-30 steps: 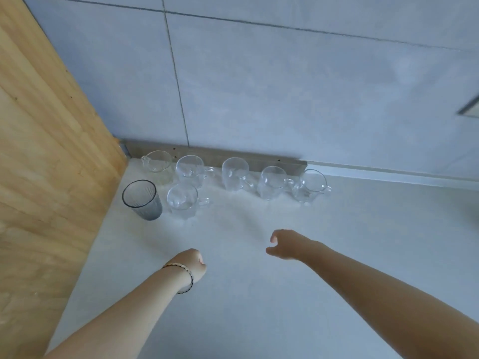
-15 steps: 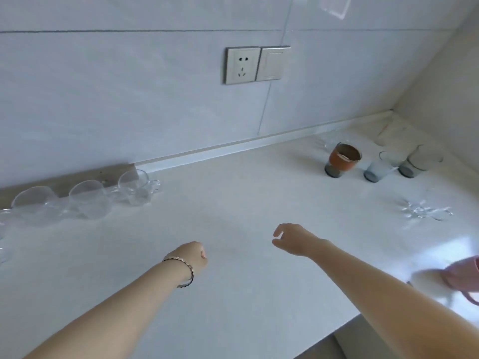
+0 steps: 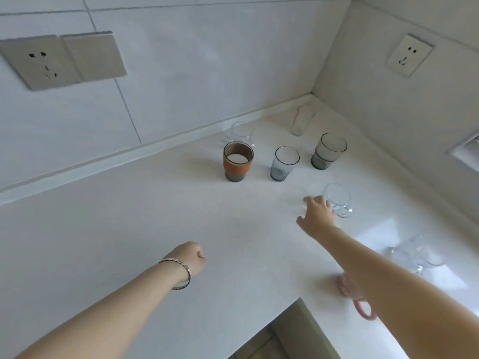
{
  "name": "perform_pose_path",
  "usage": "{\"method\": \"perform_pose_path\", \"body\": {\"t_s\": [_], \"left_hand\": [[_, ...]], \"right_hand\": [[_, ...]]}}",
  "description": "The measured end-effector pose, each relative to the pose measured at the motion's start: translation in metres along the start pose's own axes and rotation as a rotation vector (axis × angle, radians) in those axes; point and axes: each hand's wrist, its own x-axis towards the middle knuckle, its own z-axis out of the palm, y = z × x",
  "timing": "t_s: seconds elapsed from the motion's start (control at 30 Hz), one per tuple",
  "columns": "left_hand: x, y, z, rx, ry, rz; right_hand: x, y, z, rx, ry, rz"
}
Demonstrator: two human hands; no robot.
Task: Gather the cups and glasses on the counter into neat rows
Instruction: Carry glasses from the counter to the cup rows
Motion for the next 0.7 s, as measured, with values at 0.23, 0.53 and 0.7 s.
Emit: {"method": "perform_pose_path", "body": {"t_s": [0.23, 0.53, 0.7], "left_hand": [[0.040, 0.066, 0.020, 0.085, -0.039, 0.032], [0.050, 0.071, 0.024, 0.078, -0.067, 0.026], [0.038, 0.037, 0.011, 0.037, -0.017, -0.032]], "right_hand": [[0.069, 0.064, -0.009, -0.014, 0.012, 0.183], [0.086, 0.078, -0.003, 0.313, -0.015, 0.210], [0.055, 0.032, -0.001, 0.125, -0.047, -0.030]]}}
